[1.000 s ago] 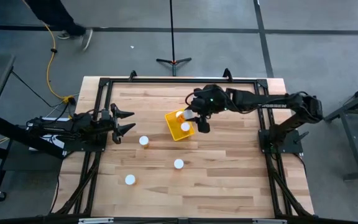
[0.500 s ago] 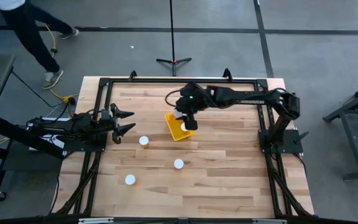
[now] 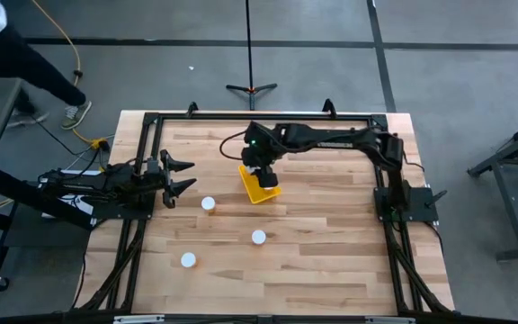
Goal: Pick and place pill bottles into a basket
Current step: Put the orange pill bottle into the yellow bin
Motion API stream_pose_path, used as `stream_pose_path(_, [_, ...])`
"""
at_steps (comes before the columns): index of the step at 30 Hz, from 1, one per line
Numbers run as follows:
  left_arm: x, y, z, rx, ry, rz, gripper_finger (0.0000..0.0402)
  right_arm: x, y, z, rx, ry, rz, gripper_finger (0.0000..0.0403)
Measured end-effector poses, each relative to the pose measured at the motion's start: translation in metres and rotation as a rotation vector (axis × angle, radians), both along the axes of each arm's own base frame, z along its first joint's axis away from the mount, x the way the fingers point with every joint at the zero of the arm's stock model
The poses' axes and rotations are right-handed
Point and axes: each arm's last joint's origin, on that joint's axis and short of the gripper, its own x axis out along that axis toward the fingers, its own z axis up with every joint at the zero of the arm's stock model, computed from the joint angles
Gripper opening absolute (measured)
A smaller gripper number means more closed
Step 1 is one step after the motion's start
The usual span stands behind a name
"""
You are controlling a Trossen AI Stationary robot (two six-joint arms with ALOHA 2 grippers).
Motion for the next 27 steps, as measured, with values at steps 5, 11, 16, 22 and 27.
stream_pose_path(5, [0.0, 0.0, 0.0, 0.0, -0.001, 0.0, 0.0292, 0.002, -0.001, -0.003, 0.009, -0.007, 0.035, 0.0204])
stream_pose_path(11, [0.0, 0.0, 0.0, 0.0, -0.001, 0.0, 0.0292, 0.007, -0.006, -0.017, 0.012, 0.012, 0.027, 0.0204])
stream_pose_path(16, [0.0, 0.0, 0.0, 0.0, -0.001, 0.0, 0.0292, 0.011, -0.008, -0.033, 0.021, 0.046, 0.024, 0.0204])
stream_pose_path(22, [0.0, 0.0, 0.0, 0.0, -0.001, 0.0, 0.0292, 0.013, -0.008, -0.041, 0.019, 0.058, 0.04, 0.0204])
stream_pose_path(27, [0.0, 0.0, 0.0, 0.0, -0.001, 0.0, 0.0292, 0.013, -0.01, -0.041, -0.025, 0.071, 0.01, 0.0218])
